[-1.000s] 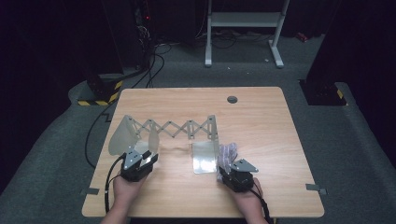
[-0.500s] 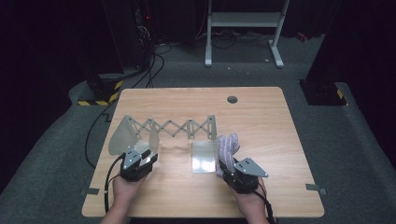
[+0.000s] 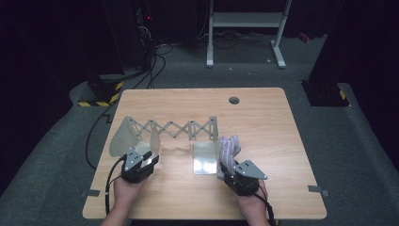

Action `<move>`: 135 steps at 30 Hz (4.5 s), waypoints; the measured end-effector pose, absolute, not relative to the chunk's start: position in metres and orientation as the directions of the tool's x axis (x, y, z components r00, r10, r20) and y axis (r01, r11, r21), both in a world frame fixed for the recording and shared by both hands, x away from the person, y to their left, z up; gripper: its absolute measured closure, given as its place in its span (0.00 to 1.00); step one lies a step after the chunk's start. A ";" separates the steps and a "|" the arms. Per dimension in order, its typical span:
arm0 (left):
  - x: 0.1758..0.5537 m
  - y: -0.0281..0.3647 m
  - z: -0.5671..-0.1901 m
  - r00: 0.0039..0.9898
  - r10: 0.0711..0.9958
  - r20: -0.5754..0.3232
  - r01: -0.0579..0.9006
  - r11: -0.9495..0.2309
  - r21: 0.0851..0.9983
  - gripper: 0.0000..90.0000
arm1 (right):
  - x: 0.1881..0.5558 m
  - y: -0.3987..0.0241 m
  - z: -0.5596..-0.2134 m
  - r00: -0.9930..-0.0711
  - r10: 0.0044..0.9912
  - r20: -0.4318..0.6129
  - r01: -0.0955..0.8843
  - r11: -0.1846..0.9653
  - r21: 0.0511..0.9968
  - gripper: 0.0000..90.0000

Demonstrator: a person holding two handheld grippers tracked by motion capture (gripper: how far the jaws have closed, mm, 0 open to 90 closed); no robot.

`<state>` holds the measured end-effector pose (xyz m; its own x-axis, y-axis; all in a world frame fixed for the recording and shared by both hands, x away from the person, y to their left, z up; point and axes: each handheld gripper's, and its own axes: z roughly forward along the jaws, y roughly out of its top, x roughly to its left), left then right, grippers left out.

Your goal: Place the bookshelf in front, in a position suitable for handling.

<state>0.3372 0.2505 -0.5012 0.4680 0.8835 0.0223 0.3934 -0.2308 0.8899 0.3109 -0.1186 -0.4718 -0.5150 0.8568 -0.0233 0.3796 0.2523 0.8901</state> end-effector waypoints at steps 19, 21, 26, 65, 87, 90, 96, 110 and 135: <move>0.338 0.250 -0.503 0.468 0.883 0.019 0.399 -0.231 0.887 0.66 | 0.332 -0.114 -0.519 -0.524 0.851 -0.007 0.527 0.331 0.783 0.66; 0.338 0.251 -0.502 0.467 0.884 0.019 0.399 -0.229 0.888 0.66 | 0.331 -0.115 -0.513 -0.526 0.851 -0.009 0.510 0.323 0.797 0.66; 0.338 0.251 -0.503 0.468 0.883 0.019 0.400 -0.231 0.887 0.66 | 0.321 -0.120 -0.486 -0.527 0.850 -0.010 0.432 0.278 0.858 0.66; 0.336 0.248 -0.504 0.470 0.882 0.017 0.399 -0.230 0.888 0.60 | 0.345 -0.121 -0.515 -0.527 0.850 -0.012 0.519 0.333 0.788 0.66; 0.336 0.248 -0.506 0.479 0.877 0.014 0.401 -0.234 0.886 0.60 | 0.378 -0.110 -0.479 -0.563 0.825 -0.052 0.427 0.344 0.836 0.67; 0.336 0.248 -0.506 0.480 0.877 0.016 0.400 -0.235 0.886 0.60 | 0.376 -0.108 -0.460 -0.569 0.819 -0.074 0.383 0.343 0.858 0.66; 0.336 0.248 -0.506 0.479 0.878 0.015 0.400 -0.233 0.886 0.60 | 0.371 -0.102 -0.430 -0.577 0.808 -0.123 0.295 0.346 0.891 0.66; 0.335 0.249 -0.507 0.480 0.877 0.014 0.399 -0.232 0.887 0.60 | 0.404 -0.096 -0.483 -0.565 0.821 -0.083 0.432 0.381 0.818 0.66; 0.334 0.248 -0.505 0.481 0.877 0.010 0.393 -0.226 0.891 0.60 | 0.383 -0.102 -0.436 -0.579 0.808 -0.106 0.326 0.349 0.878 0.66</move>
